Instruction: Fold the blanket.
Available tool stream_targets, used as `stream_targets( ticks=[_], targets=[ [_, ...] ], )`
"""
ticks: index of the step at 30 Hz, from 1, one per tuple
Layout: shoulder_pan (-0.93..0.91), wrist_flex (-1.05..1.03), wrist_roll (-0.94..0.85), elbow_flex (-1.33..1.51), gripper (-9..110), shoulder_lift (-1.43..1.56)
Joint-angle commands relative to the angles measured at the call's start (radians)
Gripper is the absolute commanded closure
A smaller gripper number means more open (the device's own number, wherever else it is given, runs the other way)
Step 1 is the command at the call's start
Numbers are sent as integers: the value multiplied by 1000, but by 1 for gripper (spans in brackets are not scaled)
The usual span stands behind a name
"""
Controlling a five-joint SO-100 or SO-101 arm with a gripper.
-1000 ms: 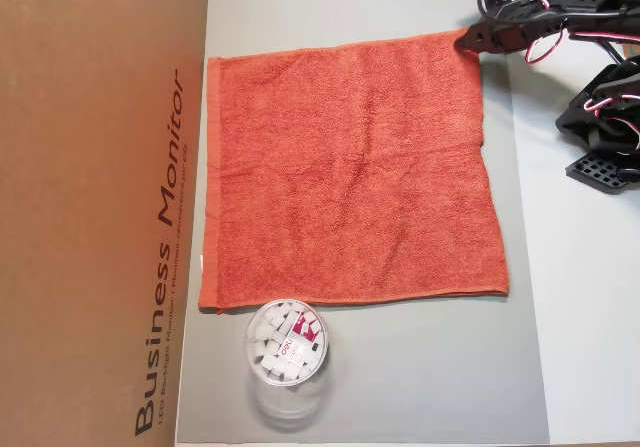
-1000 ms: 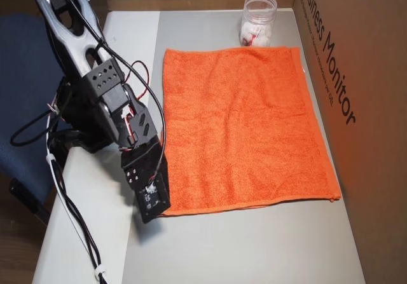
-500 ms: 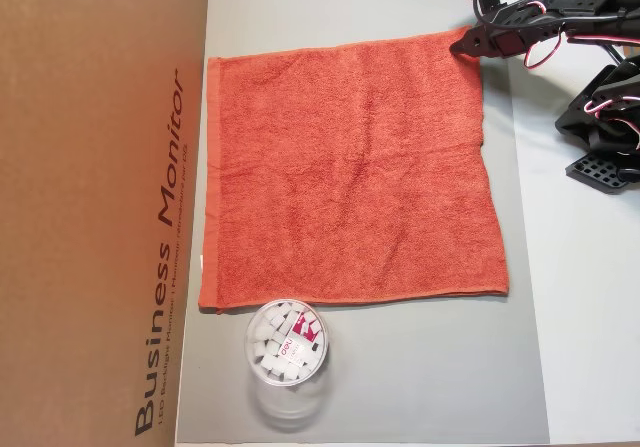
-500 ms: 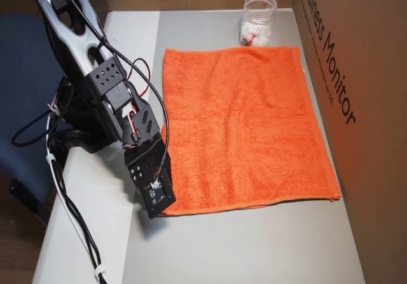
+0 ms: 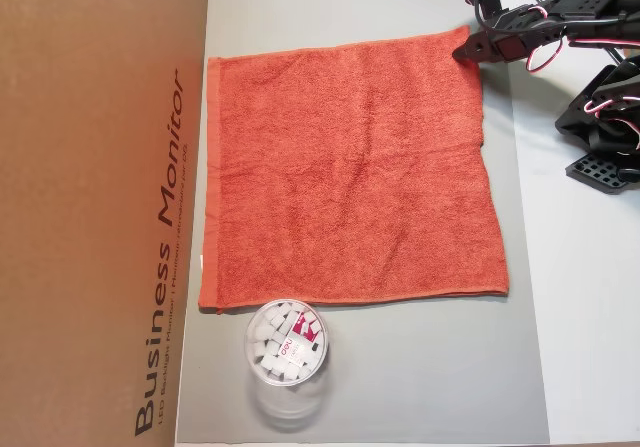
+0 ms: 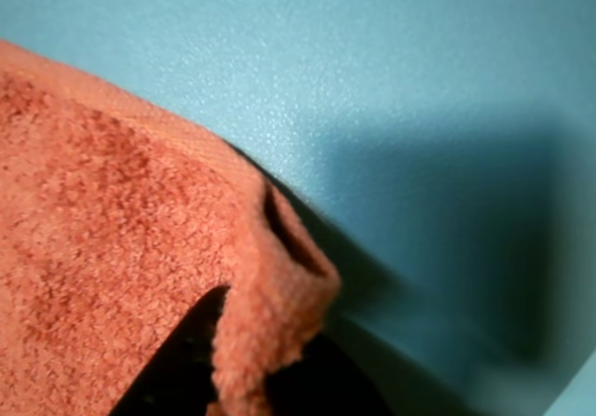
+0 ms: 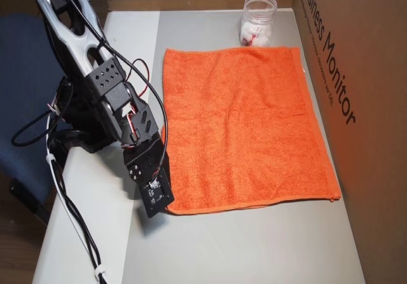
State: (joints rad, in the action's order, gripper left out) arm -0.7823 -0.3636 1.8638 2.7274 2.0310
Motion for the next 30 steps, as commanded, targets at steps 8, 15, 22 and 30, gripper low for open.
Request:
stream_targets(
  ticks=[8, 15, 22, 30],
  targets=[
    [-14, -17, -12, -44, 102, 6],
    [-15, -17, -95, -123, 102, 6],
    [-3, -3, -198, -229, 102, 6],
    [40, 0, -235, -319, 102, 23]
  ],
)
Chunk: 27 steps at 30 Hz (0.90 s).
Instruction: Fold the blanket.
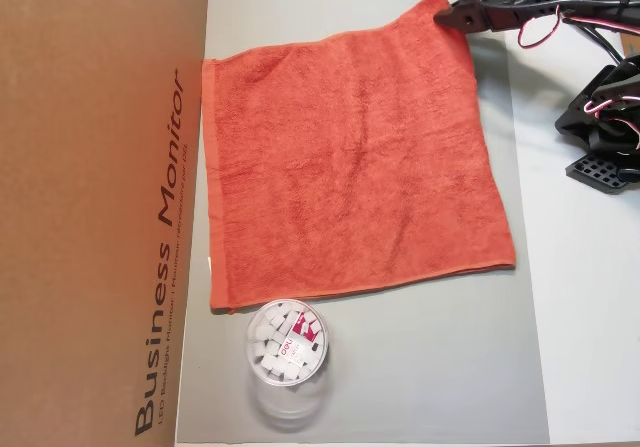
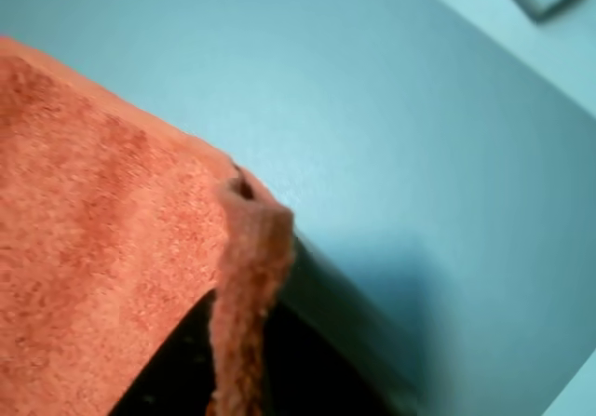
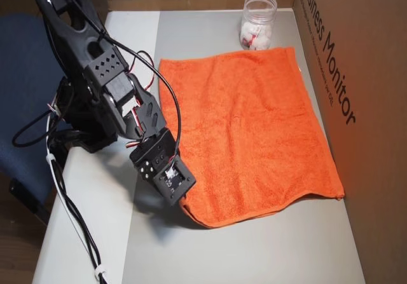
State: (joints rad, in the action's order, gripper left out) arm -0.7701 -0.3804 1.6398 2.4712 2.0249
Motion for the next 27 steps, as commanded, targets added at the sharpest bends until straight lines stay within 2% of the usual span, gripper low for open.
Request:
stream_targets(
  ticks=[1, 8, 18, 27],
  targets=[
    [37, 17, -11, -63, 102, 49],
    [198, 17, 0, -66, 102, 204],
    [376, 123, -11, -167, 102, 215],
    [492, 186, -12, -423, 102, -9]
  ],
)
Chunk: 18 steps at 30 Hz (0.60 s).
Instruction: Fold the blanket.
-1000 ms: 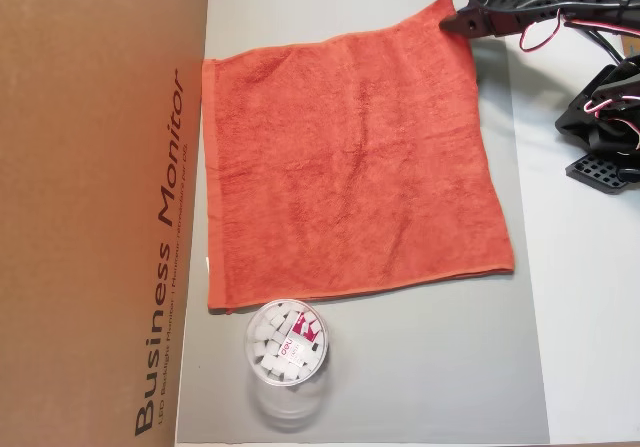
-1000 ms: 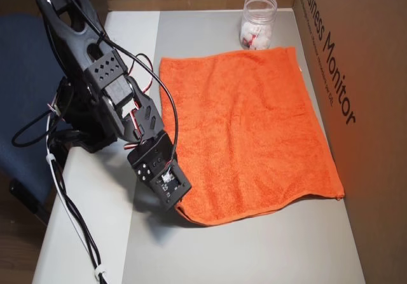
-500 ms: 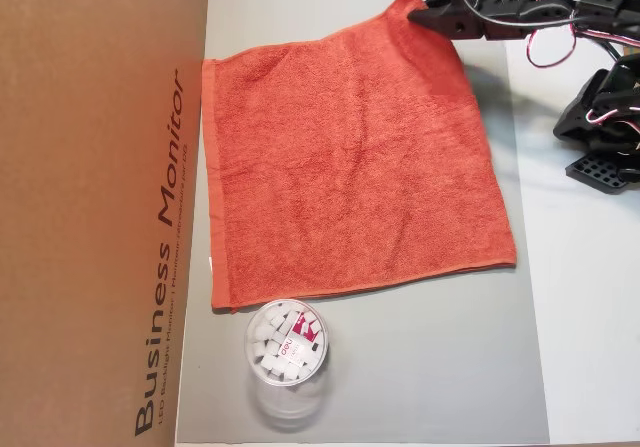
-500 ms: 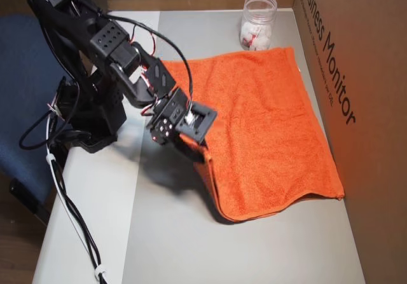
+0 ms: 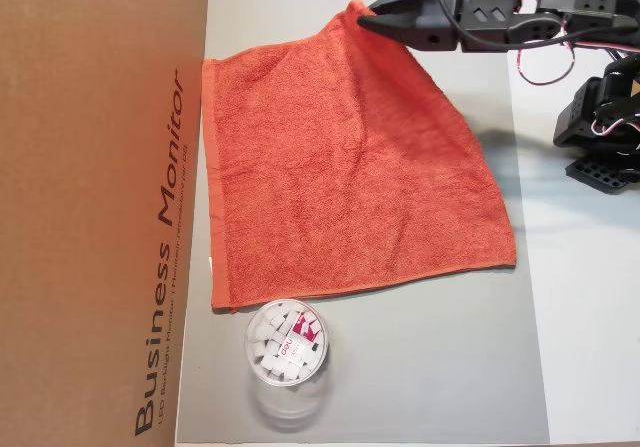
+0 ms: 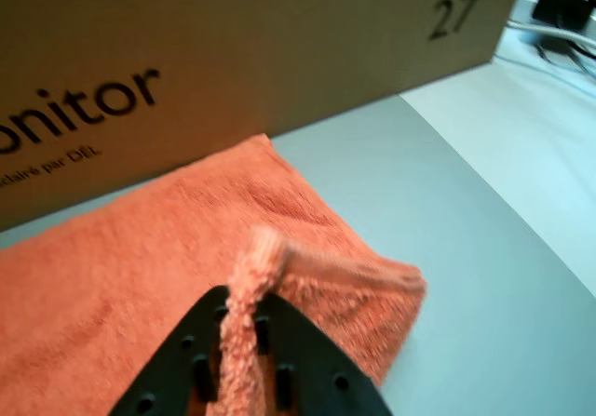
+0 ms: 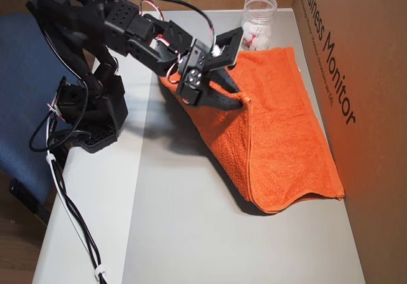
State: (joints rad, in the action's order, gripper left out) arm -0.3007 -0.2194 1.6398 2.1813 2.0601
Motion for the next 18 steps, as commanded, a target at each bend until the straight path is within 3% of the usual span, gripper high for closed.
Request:
stream_targets(
  ticks=[1, 18],
  targets=[
    [35, 25, -12, -173, 102, -77],
    [364, 26, -118, -508, 102, -397]
  ],
)
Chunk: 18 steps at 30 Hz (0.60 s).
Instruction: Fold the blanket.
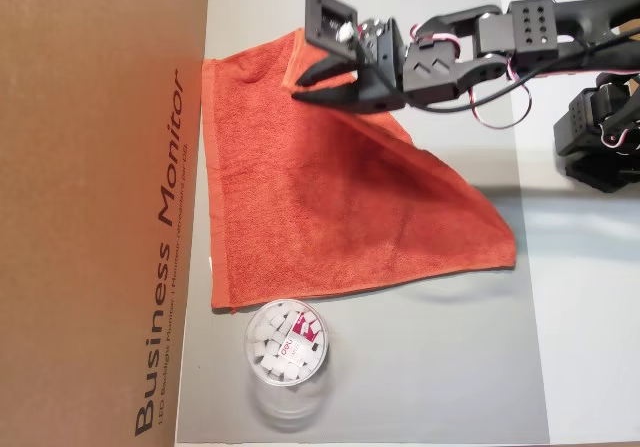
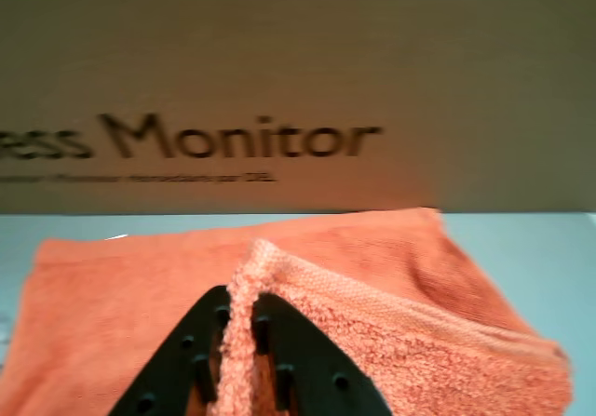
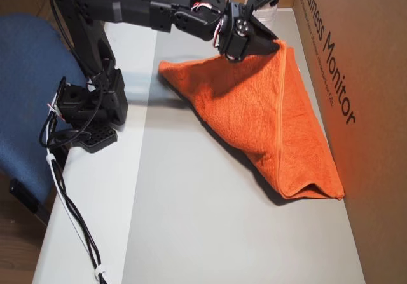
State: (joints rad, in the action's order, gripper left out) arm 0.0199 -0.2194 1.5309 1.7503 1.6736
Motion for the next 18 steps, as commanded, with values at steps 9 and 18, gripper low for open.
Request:
stream_targets(
  ticks=[9, 18],
  targets=[
    [184, 26, -92, -304, 102, -230],
    [273, 26, -149, -535, 102, -454]
  ],
)
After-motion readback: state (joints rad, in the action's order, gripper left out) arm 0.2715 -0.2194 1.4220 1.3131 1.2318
